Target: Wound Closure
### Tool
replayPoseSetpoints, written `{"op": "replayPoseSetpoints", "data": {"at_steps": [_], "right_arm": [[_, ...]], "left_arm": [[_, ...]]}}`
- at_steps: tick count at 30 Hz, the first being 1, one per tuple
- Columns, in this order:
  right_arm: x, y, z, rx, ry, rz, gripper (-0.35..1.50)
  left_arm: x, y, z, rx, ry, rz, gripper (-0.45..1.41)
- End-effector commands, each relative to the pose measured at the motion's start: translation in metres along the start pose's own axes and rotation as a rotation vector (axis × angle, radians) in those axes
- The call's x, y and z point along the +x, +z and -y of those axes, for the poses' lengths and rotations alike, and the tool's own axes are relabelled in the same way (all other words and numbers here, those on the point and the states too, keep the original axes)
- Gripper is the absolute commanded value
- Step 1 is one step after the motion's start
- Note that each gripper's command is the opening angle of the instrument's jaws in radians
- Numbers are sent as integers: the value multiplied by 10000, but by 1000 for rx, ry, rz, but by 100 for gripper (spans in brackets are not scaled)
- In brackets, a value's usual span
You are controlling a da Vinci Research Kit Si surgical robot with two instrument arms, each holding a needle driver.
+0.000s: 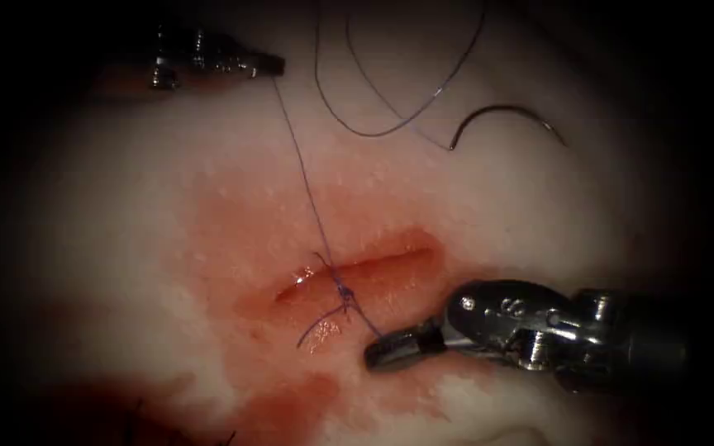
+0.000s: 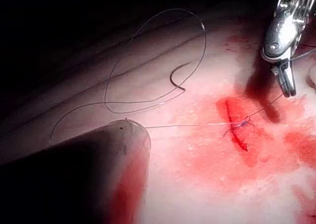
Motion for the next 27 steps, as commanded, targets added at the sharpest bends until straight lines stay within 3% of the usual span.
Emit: {"op": "replayPoseSetpoints", "data": {"at_steps": [1,12,20,27], "right_arm": [[1,9,-4,0,-4,0,-35],[3,15,-8,-6,-13,-5,-35],[-12,28,13,38,13,-11,-35],[-24,30,14,42,17,-13,-35]], "left_arm": [[0,9,3,5,4,-1,-45],[-21,19,4,30,-8,25,-45],[-30,25,6,37,-19,31,-45],[-46,35,13,48,-27,38,-45]]}}
